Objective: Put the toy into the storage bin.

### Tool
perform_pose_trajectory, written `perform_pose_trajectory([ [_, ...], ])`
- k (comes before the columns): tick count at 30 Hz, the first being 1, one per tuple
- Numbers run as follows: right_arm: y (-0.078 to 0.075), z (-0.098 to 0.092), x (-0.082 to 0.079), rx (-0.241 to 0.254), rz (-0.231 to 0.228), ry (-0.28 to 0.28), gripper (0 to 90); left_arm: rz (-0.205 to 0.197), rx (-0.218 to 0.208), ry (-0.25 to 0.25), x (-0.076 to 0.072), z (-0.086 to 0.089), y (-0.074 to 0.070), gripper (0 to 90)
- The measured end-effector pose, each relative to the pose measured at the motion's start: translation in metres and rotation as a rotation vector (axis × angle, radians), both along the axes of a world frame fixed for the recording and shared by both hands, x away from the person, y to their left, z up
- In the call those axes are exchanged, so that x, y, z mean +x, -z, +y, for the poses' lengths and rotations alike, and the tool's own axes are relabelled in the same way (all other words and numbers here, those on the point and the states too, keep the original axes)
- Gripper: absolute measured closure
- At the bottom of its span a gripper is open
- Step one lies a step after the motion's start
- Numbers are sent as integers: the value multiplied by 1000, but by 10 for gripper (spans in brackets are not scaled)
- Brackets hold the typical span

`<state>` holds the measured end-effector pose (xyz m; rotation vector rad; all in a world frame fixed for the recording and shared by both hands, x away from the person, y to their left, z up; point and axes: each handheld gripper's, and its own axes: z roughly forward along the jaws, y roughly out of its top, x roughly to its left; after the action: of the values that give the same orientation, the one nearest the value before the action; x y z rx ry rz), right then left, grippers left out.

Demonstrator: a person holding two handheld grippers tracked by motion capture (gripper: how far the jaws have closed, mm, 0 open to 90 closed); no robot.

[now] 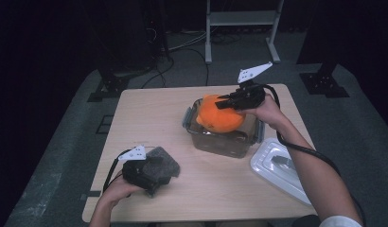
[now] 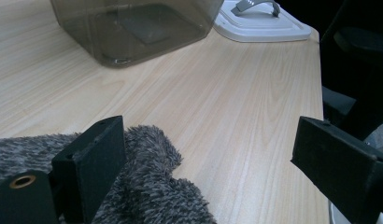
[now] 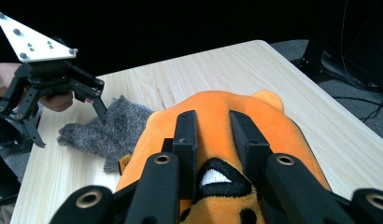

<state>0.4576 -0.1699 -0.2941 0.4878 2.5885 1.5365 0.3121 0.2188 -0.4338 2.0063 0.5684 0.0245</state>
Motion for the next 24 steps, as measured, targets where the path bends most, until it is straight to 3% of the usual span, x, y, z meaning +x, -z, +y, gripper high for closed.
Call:
perform_pose_trajectory([
  [24, 20, 3, 10, -24, 28, 13, 729, -4, 0, 4, 0, 0, -1, 90],
])
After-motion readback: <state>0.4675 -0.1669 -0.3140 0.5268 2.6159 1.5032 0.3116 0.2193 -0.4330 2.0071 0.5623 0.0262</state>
